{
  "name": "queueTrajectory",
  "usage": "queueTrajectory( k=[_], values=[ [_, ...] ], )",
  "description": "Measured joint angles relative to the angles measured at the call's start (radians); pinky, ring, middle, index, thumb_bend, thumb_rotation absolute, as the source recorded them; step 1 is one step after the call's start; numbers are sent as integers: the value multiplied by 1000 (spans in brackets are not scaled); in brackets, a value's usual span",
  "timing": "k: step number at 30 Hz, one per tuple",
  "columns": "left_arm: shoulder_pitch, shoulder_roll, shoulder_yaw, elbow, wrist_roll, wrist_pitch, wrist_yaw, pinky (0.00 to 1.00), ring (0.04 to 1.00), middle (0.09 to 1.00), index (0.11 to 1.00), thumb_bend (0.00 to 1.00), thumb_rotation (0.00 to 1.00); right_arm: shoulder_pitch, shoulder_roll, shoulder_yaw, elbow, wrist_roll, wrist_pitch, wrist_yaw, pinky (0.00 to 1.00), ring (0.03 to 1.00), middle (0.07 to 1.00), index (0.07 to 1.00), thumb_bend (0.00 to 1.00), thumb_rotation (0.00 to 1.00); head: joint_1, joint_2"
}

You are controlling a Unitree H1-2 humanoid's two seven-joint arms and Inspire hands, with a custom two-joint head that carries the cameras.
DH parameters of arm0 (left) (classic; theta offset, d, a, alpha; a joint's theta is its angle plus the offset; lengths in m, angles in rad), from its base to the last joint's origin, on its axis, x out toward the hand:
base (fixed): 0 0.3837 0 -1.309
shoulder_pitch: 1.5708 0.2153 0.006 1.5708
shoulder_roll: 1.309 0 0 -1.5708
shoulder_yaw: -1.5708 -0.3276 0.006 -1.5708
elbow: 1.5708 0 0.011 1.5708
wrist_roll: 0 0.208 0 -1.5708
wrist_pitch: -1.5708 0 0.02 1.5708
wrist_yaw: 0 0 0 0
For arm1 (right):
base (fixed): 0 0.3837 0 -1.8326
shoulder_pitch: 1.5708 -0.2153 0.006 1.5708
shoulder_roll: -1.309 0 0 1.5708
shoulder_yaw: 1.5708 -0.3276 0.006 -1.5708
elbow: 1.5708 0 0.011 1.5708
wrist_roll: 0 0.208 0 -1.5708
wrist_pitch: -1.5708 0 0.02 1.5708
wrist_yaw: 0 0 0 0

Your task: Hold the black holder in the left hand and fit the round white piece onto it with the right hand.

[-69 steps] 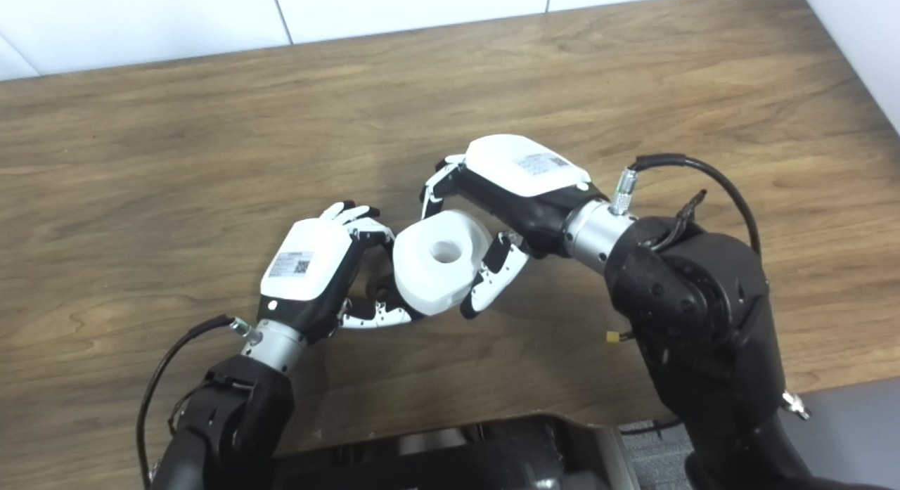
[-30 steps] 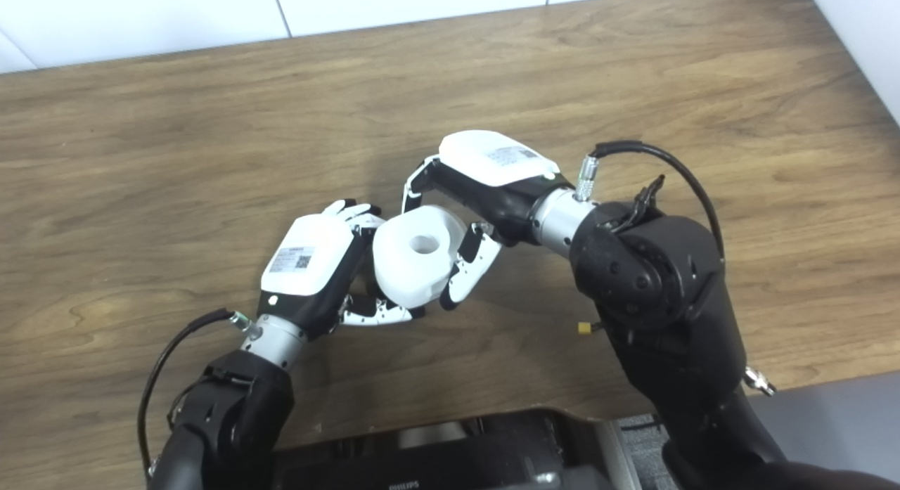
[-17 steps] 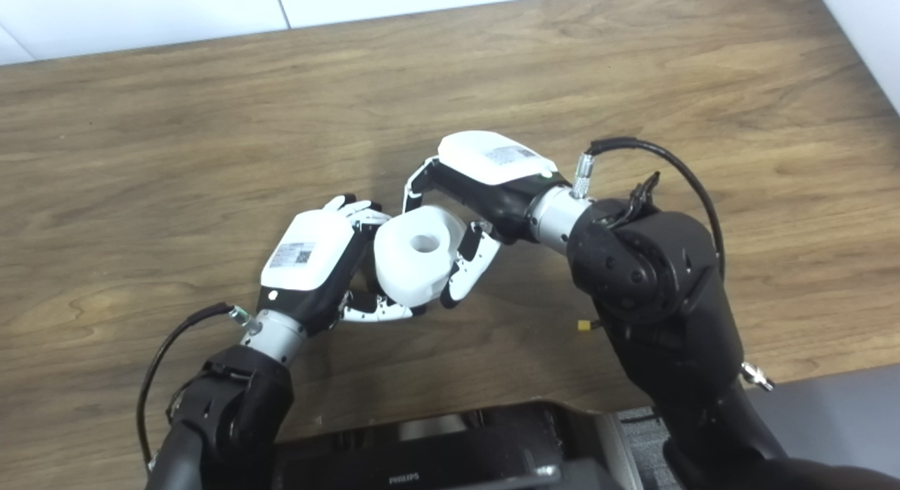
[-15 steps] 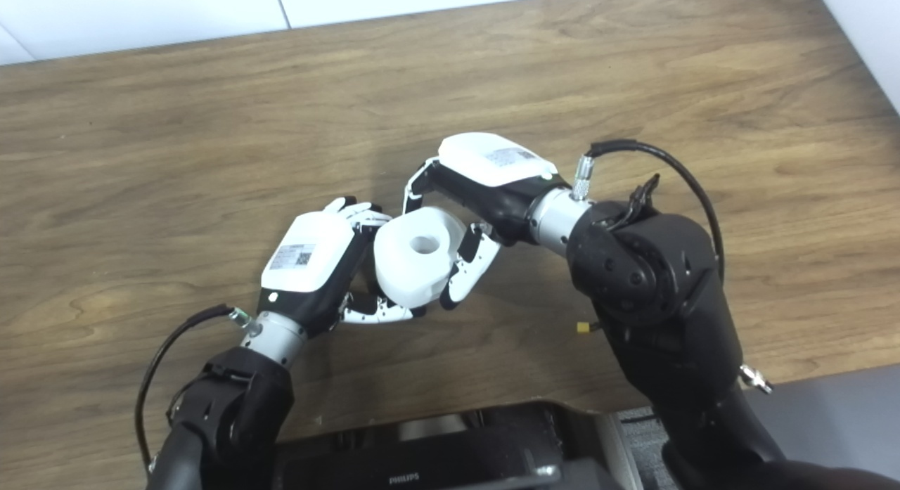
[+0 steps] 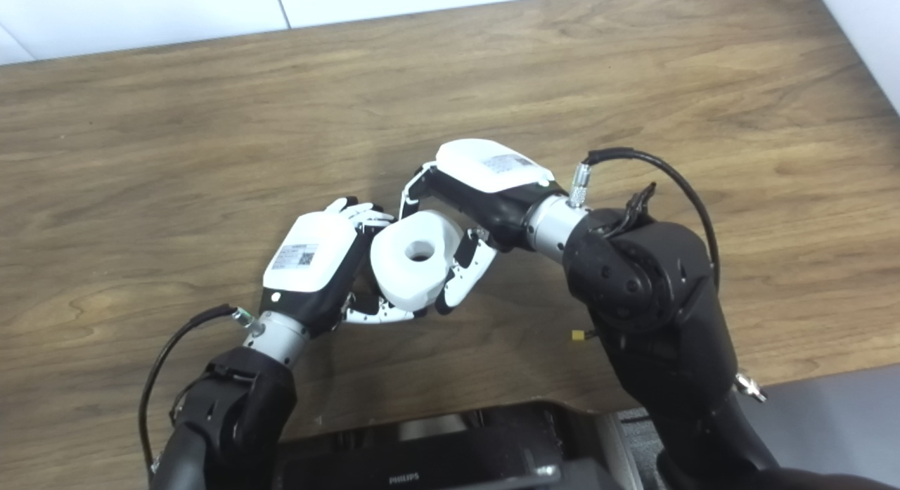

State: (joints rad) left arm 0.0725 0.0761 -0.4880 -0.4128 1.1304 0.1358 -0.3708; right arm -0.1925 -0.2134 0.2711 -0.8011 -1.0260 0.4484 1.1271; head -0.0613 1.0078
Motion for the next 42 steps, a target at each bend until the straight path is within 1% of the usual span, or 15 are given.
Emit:
queueTrajectory(
  k=[4, 15, 18, 19, 20, 22, 24, 25, 27, 30, 35, 42],
  values=[
    [0, 0, 0, 0, 0, 0, 0, 931, 857, 766, 487, 515, 53, 6, 4, 5, -5, -13, -17, -5, 824, 904, 770, 482, 526, 139, 0, 0],
    [0, 0, 2, 0, -1, 0, 0, 929, 855, 770, 486, 515, 53, 13, 5, -1, -7, -14, -37, -10, 820, 899, 766, 492, 524, 152, -12, 2],
    [0, 0, 2, 0, -1, 0, 0, 932, 857, 772, 486, 514, 53, 13, 1, -2, -7, -11, -43, -12, 815, 895, 772, 493, 524, 155, -18, -5],
    [0, -1, 3, 0, -1, 0, 0, 932, 856, 771, 486, 515, 53, 12, 0, -2, -7, -10, -48, -13, 812, 893, 774, 557, 719, 215, -20, -5],
    [0, -1, 3, 0, -2, 0, 0, 931, 856, 771, 486, 515, 53, 12, -1, -3, -7, -9, -53, -14, 811, 893, 776, 590, 819, 247, -20, -5],
    [0, -1, 3, 1, -3, 0, 1, 931, 855, 768, 486, 515, 53, 13, -4, -5, -5, -9, -60, -15, 811, 893, 784, 633, 916, 282, -21, -5],
    [0, -1, 3, 2, -4, 0, 2, 930, 855, 768, 486, 515, 52, 17, -7, -7, -1, -10, -61, -15, 817, 899, 805, 668, 943, 296, -23, -6],
    [0, -1, 3, 2, -6, -1, 2, 930, 856, 768, 486, 515, 53, 21, -7, -8, 1, -10, -61, -14, 818, 900, 810, 675, 947, 298, -23, -6],
    [0, -1, 2, 3, -5, -1, 2, 930, 858, 771, 486, 515, 54, 28, -6, -9, 2, -14, -61, -14, 828, 908, 839, 730, 955, 317, -22, -8],
    [-1, -1, 2, 3, -2, 0, 2, 929, 859, 771, 486, 515, 55, 29, -6, -9, 2, -22, -64, -13, 841, 914, 863, 774, 959, 333, -21, -8],
    [-1, -1, 1, 3, 0, 0, 1, 928, 861, 772, 486, 515, 54, 29, -6, -11, 2, -24, -66, -7, 855, 926, 894, 851, 974, 329, -32, -14],
    [-3, -5, -1, 8, 1, -1, 2, 927, 859, 767, 486, 516, 54, 28, -7, -19, 0, -23, -67, 5, 873, 947, 921, 894, 984, 340, -32, -18]
  ],
)
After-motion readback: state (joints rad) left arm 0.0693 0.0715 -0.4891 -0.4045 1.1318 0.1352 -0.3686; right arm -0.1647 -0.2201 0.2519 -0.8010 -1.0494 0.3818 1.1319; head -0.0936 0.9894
